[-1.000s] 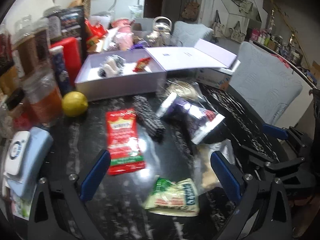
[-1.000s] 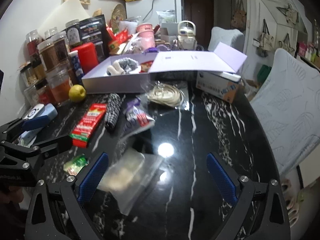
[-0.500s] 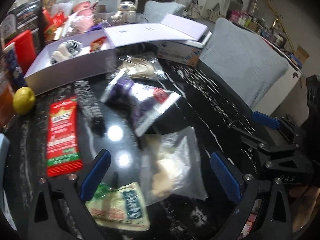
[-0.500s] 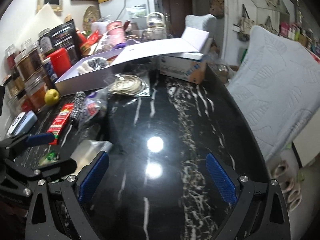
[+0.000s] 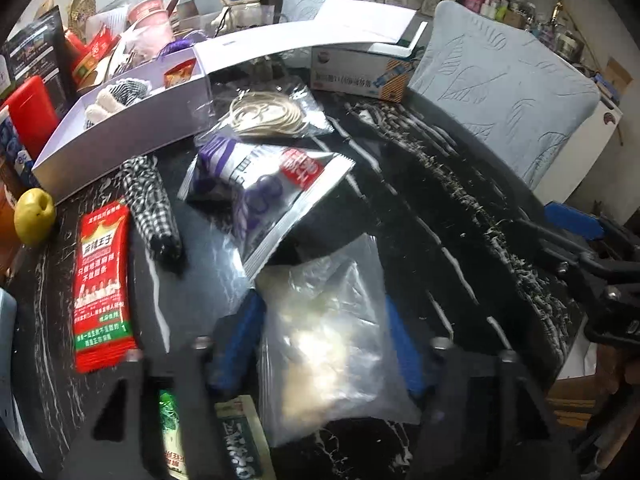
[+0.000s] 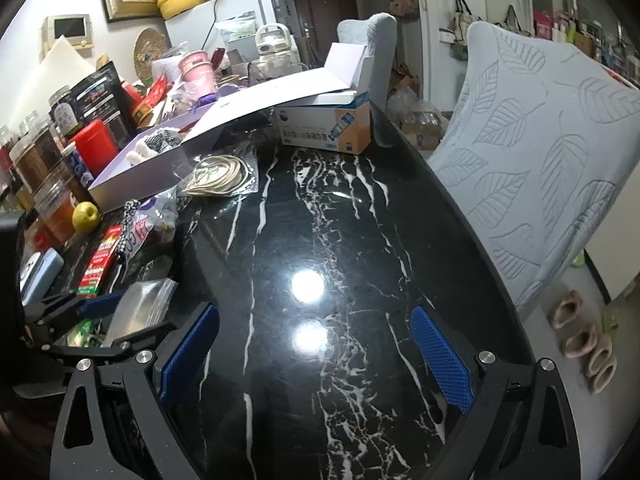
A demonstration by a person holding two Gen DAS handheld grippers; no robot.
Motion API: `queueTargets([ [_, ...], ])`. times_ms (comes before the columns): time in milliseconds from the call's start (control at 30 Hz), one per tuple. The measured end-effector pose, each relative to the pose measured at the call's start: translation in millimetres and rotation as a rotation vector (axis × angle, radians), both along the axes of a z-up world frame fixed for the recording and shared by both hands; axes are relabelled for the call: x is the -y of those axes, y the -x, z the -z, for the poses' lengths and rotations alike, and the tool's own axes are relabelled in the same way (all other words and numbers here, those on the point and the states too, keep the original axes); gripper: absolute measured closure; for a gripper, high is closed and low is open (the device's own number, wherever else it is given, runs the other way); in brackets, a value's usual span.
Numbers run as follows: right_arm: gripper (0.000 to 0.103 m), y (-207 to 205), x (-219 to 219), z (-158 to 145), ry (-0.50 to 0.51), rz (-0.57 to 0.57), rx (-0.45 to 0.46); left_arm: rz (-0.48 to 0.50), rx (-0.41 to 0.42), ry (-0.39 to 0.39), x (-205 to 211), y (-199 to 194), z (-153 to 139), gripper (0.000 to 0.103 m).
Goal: Organize soft objects
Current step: 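Lower the left gripper onto the clear plastic bag and close it, then lift the clear bag with the left gripper while the right gripper grasps the green-and-white packet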
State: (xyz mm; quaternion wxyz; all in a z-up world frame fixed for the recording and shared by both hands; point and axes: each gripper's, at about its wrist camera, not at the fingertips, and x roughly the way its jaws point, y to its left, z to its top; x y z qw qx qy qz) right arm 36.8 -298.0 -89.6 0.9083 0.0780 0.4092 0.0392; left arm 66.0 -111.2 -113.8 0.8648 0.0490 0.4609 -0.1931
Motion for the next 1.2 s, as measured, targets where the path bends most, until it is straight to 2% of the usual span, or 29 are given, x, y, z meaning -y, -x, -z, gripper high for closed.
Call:
queueTargets([
  [67,0.004,-0.1,-1.0,-0.1,0.001,-0.004,0.002,-0.008,0.007,0.070,-8.6,3.5,-9.2,0.055],
  [200,0.004,0.7,-4.7,-2.5,0.002,-0.014,0.009,-0.007,0.082,0.066,-17.1,13.9,-30.0,0.055],
  [333,0.004,-1.1,-12.7,-4.8,-0.007,-0.036,0.011,-0.027,0.111,0.082,-34.1,19.6,-46.4,0.055],
  [500,0.004,-3.1,-35.5,-5.1,-0.038,-0.112,0.008,-0.106,0.141,0.046,-67.1,26.4,-55.3,0.055],
  [867,0.004,-9.2,-115.3,9.2,-0.087,-0.345,-0.033,-0.338,0.106,-0.005,-150.4,47.0,-55.6,0.055],
  [1200,0.004,-7.1,-187.6,19.6,-0.087,-0.507,-0.073,-0.435,0.063,0.001,-190.6,57.2,-39.7,0.055],
])
